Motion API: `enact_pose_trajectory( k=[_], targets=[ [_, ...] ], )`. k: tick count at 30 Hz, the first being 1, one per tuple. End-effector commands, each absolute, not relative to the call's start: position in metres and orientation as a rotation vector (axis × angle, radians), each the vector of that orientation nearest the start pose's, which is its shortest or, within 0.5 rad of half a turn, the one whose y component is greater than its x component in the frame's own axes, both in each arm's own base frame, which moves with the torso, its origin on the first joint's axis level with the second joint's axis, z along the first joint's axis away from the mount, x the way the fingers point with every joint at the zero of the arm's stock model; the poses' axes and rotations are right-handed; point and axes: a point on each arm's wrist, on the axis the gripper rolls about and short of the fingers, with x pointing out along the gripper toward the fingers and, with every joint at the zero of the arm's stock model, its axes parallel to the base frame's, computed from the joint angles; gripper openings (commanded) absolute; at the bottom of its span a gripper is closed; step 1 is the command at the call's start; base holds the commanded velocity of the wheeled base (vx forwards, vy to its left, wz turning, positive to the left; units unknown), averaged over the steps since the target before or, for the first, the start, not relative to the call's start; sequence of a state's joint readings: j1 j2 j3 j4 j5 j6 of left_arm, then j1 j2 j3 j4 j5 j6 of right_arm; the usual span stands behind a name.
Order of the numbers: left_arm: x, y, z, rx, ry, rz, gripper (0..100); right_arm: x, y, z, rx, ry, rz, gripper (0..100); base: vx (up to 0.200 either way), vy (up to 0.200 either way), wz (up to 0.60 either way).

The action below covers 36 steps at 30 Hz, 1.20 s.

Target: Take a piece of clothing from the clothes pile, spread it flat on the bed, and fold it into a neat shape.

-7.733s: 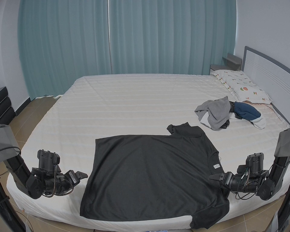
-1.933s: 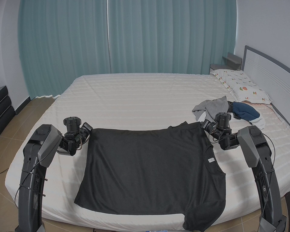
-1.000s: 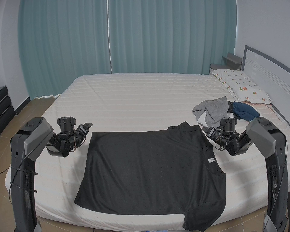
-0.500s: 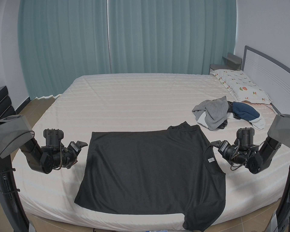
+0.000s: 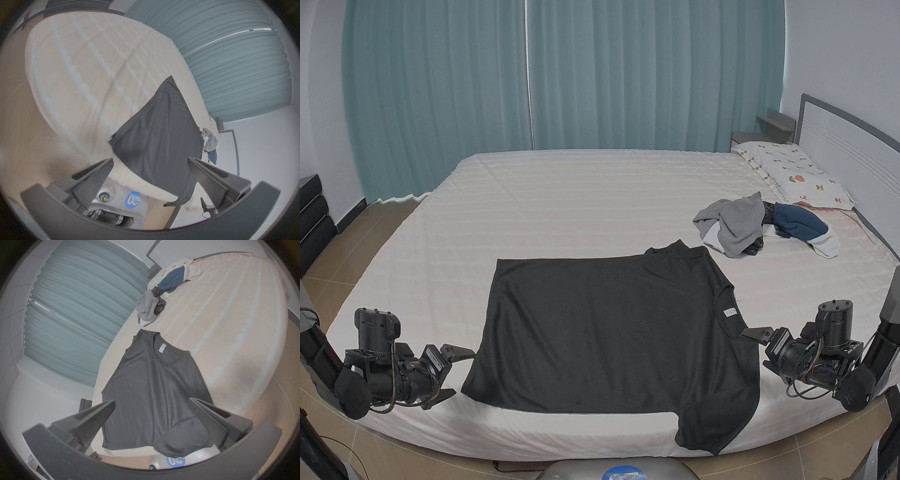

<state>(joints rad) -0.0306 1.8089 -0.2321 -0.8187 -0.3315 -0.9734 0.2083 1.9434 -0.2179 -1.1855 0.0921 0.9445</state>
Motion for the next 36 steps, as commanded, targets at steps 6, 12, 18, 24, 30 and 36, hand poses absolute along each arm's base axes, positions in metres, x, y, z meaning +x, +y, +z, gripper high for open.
enact_pose_trajectory(
  k=[6, 12, 18, 24, 30, 36],
  targets=[
    [0.212, -0.014, 0.048, -1.054, 0.893, 0.001, 100, 0.232, 0.055, 0.042, 0.876, 0.655, 0.024, 100, 0.0, -0.1, 0.0],
    [0.213, -0.015, 0.048, -1.058, 0.896, 0.001, 100, 0.231, 0.055, 0.041, 0.874, 0.662, 0.024, 100, 0.0, -0.2, 0.0],
    [0.214, -0.013, 0.045, -1.047, 0.897, 0.016, 100, 0.229, 0.057, 0.04, 0.871, 0.67, 0.027, 100, 0.0, -0.1, 0.0],
    [0.218, -0.004, 0.043, -1.051, 0.862, 0.028, 100, 0.228, 0.057, 0.038, 0.867, 0.682, 0.022, 100, 0.0, 0.0, 0.0],
    [0.229, 0.014, 0.02, -0.87, 0.886, 0.024, 100, 0.228, 0.057, 0.038, 0.867, 0.68, 0.023, 100, 0.0, 0.0, 0.0],
    [0.247, 0.03, 0.004, -0.8, 0.887, 0.04, 100, 0.228, 0.057, 0.039, 0.868, 0.679, 0.024, 100, 0.0, 0.0, 0.0]
  ],
)
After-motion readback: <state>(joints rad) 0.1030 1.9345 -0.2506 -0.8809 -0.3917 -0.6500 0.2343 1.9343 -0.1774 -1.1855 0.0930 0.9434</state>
